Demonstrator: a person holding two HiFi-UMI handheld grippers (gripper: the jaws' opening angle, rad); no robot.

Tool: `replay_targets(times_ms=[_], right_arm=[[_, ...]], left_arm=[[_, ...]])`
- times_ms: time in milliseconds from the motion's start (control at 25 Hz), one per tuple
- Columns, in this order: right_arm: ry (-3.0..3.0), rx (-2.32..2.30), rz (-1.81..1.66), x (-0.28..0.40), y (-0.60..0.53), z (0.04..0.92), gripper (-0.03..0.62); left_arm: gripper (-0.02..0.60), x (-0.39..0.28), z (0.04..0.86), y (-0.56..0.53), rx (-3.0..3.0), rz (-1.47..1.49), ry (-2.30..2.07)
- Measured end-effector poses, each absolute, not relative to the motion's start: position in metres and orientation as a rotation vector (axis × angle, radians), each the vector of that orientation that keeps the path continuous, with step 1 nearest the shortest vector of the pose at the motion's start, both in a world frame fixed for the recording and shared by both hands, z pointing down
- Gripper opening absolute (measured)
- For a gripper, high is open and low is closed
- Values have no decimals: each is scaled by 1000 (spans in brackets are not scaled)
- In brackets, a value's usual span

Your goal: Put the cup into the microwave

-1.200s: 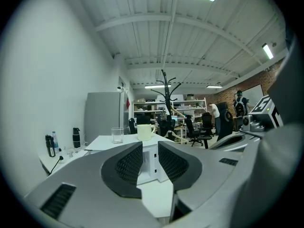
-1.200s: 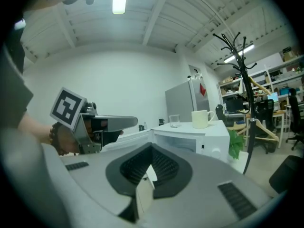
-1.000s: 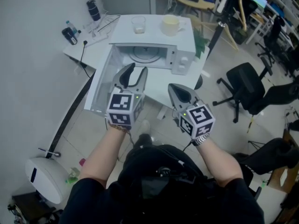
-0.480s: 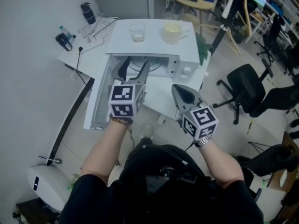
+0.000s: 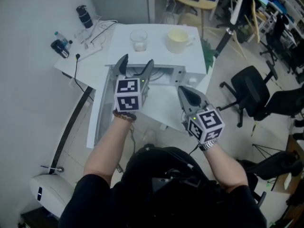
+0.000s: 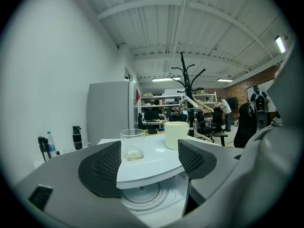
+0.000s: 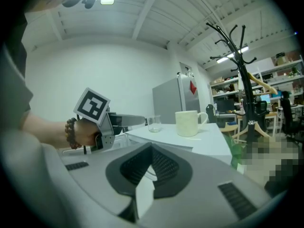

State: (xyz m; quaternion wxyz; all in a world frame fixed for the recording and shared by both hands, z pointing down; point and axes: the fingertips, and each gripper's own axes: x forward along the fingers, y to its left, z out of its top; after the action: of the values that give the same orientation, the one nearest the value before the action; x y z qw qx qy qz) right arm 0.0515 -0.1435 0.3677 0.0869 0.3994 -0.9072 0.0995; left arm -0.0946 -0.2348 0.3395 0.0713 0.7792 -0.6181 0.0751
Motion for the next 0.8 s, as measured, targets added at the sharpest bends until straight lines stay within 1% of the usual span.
replay_targets(times_ms=[120,160,320,520,800], right_arm=[[-2698,1200,302,49,-154,370,12],[-2696,1201,304,48,-157,370,12],[-2686,1197,317,42,-168,372,12],[-2672,1213,322,41,-180,374,12],[-2645,1240,337,43,-194,379,12]], left_arm=[[370,-101,346,-251,2320,246,-1870],[401,-103,348,-256,2314,253,-1871],[402,-107,355,-278,2298,280,-1861],[437,-105,363,-302,2291,321,-1820],[447,-108,373,-330,2264,361,-1808]])
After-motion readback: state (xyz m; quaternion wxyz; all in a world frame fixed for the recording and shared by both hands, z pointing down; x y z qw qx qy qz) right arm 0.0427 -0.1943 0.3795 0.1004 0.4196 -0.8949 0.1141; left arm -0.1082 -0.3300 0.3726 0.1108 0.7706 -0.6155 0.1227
